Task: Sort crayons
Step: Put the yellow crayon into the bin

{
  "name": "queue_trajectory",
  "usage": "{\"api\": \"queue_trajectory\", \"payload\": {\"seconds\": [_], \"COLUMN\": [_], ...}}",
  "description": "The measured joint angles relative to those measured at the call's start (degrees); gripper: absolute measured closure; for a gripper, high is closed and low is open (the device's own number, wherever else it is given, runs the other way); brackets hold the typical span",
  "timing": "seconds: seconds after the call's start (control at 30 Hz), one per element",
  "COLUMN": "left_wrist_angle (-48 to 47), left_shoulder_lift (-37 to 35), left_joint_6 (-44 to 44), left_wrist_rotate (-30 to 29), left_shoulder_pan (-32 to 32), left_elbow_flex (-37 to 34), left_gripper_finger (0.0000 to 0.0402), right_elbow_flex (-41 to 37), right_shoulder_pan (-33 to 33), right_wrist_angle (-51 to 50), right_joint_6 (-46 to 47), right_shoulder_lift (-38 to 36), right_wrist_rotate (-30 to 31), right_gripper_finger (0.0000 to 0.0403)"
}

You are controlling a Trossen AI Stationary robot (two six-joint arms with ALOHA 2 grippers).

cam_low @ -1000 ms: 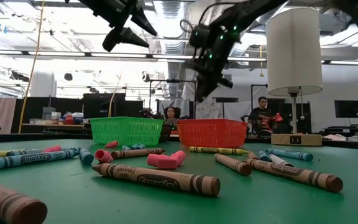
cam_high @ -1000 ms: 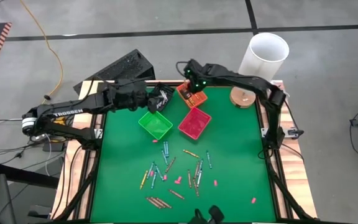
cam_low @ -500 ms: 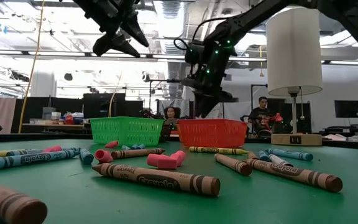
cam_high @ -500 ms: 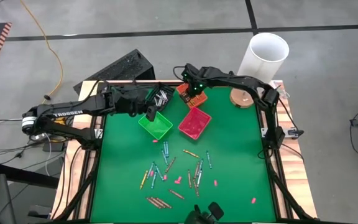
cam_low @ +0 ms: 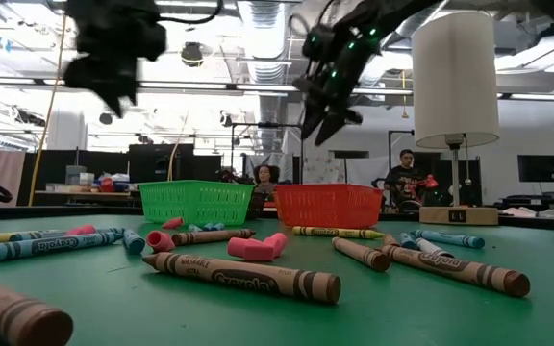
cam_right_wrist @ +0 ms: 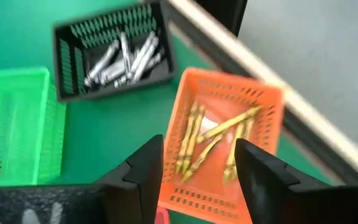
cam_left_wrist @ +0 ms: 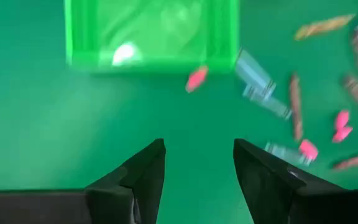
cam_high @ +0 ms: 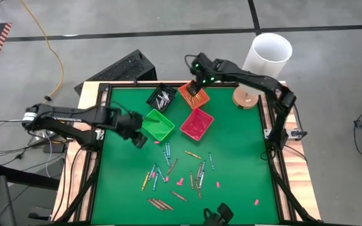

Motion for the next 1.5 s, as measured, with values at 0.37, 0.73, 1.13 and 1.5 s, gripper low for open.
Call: {"api": "queue_trajectory", "payload": {"seconds": [0.37, 0.73, 1.13, 1.5], "left_wrist_angle": [1.4, 16.9, 18.7, 12.7], "left_shoulder_lift": [4.7, 21.1, 35.1, 42.7], "left_joint_6": [-34.5, -44.3, -44.5, -39.0], "left_wrist_rotate": [-0.2, 3.7, 6.7, 8.2], "left_shoulder_pan": [-22.7, -31.6, -34.1, -33.9], "left_elbow_flex": [-2.4, -2.4, 3.7, 9.5], "left_gripper_finger": [0.0223, 0.0223, 0.0223, 0.0248], "right_elbow_flex": [0.0, 0.0, 0.0, 0.0], "right_shoulder_pan": [-4.3, -6.6, -6.6, -6.6], "right_wrist_angle": [0.2, 0.1, 0.1, -0.1], "right_joint_6": [-4.2, -5.3, -5.5, -5.5], "right_shoulder_lift": [-8.4, -9.4, -9.4, -9.4], "right_wrist_rotate": [0.1, -0.3, -0.4, -0.4], "right_gripper_finger": [0.0216, 0.0216, 0.0216, 0.0216]}}
